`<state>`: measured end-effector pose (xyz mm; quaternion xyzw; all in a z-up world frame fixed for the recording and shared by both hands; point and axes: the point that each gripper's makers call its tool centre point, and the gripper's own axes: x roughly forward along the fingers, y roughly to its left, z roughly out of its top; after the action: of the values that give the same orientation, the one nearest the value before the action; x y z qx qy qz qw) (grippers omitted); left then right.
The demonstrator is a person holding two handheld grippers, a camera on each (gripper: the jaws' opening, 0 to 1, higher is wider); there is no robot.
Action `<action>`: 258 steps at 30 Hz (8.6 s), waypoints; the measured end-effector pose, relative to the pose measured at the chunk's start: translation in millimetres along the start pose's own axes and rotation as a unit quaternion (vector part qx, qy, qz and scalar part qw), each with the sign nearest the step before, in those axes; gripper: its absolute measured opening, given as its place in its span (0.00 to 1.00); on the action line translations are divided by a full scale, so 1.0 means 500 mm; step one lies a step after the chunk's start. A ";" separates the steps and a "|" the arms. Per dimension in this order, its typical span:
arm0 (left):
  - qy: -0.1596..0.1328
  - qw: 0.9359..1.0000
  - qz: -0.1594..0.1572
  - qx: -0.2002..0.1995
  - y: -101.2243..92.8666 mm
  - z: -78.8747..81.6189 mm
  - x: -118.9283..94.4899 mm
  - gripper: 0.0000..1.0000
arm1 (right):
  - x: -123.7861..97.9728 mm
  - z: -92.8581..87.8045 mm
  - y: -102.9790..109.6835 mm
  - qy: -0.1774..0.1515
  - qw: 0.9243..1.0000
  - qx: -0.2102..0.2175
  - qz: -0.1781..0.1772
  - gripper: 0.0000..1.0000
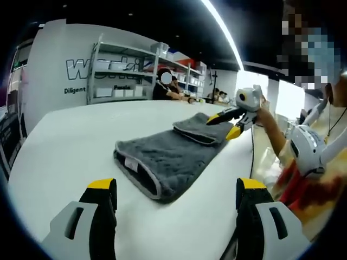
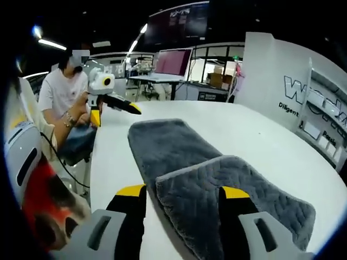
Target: Fold the towel on the table until its edges align and the towel forms a compact rectangular stack.
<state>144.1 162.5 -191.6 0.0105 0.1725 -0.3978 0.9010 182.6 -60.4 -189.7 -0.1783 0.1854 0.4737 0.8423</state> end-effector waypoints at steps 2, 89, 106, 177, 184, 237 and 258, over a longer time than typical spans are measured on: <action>-0.001 1.000 -0.002 0.002 -0.006 0.008 0.007 0.89 | -0.010 -0.005 -0.010 -0.002 1.000 0.007 -0.010 0.66; 0.036 0.986 -0.086 -0.141 -0.180 0.086 0.394 0.77 | -0.288 -0.223 -0.135 0.012 0.974 0.088 -0.209 0.94; -0.012 0.969 -0.081 -0.232 -0.126 0.084 0.416 0.39 | -0.288 -0.233 -0.135 0.018 0.974 0.088 -0.210 0.92; -0.096 0.975 -0.019 -0.199 -0.037 0.155 0.255 0.04 | -0.274 -0.242 -0.121 0.050 0.977 0.066 -0.195 0.92; -0.096 0.976 -0.005 -0.197 -0.020 0.149 0.231 0.04 | -0.272 -0.242 -0.122 0.053 0.977 0.066 -0.195 0.92; -0.156 0.966 0.062 -0.195 0.070 0.190 0.077 0.04 | -0.255 -0.232 -0.113 0.081 0.979 0.042 -0.185 0.90; -0.145 0.963 0.088 -0.212 0.109 0.147 0.065 0.04 | -0.249 -0.229 -0.108 0.089 0.979 0.035 -0.182 0.89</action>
<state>225.7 165.2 -139.2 -0.2230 0.1188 -0.2690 0.9294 152.8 -232.4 -222.1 -0.2207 0.2404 0.2881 0.9003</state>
